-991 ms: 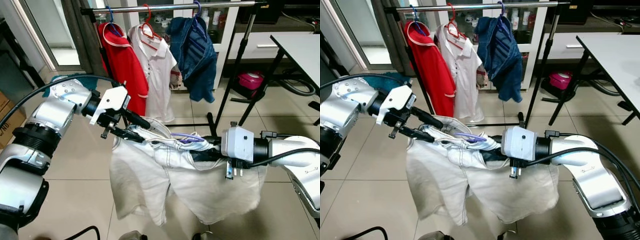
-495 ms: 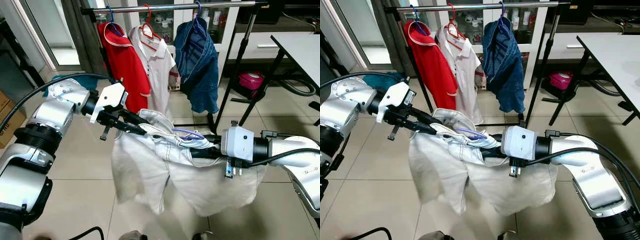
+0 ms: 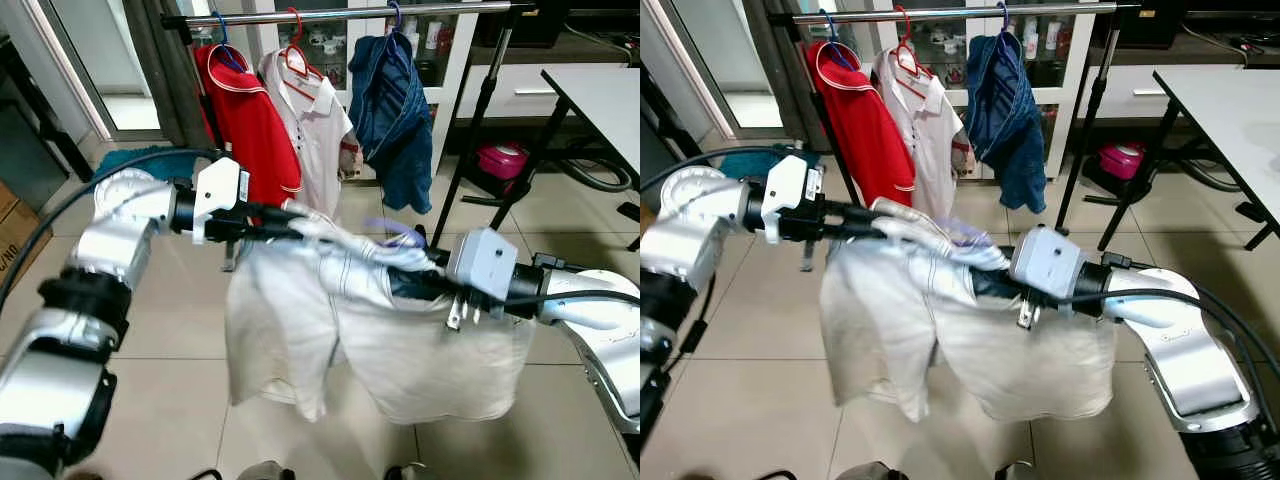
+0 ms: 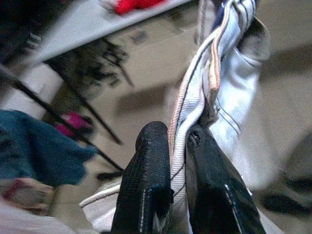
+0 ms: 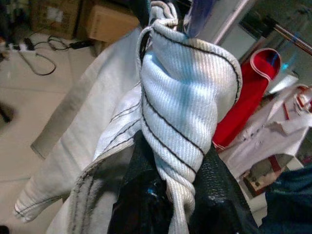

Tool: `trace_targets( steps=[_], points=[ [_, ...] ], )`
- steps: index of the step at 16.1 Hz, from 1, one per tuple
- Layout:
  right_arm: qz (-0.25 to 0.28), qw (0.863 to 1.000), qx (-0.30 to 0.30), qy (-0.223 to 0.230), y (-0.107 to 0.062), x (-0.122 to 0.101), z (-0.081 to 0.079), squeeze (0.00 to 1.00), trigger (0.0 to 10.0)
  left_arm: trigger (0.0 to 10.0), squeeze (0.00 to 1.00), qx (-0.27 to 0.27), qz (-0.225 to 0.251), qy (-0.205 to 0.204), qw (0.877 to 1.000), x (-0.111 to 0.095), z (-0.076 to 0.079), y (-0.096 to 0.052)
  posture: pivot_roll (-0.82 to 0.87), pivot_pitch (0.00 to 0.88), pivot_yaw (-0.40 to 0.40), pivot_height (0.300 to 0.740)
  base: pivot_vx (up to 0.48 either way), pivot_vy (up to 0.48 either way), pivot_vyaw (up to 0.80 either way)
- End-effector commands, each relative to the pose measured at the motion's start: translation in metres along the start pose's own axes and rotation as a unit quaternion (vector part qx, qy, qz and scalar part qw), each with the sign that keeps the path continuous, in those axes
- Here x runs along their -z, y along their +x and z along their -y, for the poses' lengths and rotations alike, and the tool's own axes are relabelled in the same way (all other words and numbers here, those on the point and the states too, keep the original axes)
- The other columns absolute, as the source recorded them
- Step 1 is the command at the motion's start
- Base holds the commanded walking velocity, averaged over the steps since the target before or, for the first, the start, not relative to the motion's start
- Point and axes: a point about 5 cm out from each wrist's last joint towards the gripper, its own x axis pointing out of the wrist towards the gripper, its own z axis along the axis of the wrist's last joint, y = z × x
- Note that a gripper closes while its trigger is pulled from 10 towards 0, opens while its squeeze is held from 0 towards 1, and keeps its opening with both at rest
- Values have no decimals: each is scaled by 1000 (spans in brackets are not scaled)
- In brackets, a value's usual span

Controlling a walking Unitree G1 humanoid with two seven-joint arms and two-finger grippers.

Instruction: Hang hanger

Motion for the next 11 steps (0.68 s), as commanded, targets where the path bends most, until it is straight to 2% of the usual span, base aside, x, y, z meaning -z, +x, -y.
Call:
trace_targets(
  steps=[1,2,3,4,5,7,8,9,11],
  points=[
    [-8,999,5,32,2,6,-5,0,0,0,0,-96,29,77,992,-21,-15,-10,-110,42,89,740,0,0,0],
    [-15,998,24,52,4,9,-5,0,0,0,0,-133,13,122,983,-24,-16,-10,-110,42,89,740,0,0,0],
    [-20,997,31,60,6,9,-6,0,0,0,0,-178,-18,166,970,-25,-20,-14,-109,47,87,740,0,0,0],
    [-31,997,36,62,7,11,-7,0,0,0,0,-199,-56,208,956,-26,-23,-17,-107,51,83,740,0,0,0],
    [-44,996,40,59,7,12,-8,0,0,0,0,-217,-99,256,937,-27,-27,-21,-106,53,82,740,0,0,0],
    [-73,992,66,76,10,16,-9,0,0,0,0,-295,-152,334,882,-39,-40,-30,-108,57,84,740,0,0,0],
    [-76,992,69,78,10,16,-9,0,0,0,0,-309,-159,348,871,-41,-41,-32,-109,58,85,740,0,0,0],
    [-80,990,76,86,12,16,-11,0,0,0,0,-343,-157,364,851,-44,-43,-33,-109,58,86,740,0,0,0],
    [-94,983,115,111,14,17,-13,0,0,0,0,-415,-105,386,817,-51,-35,-28,-115,61,94,740,0,0,0]
  ],
)
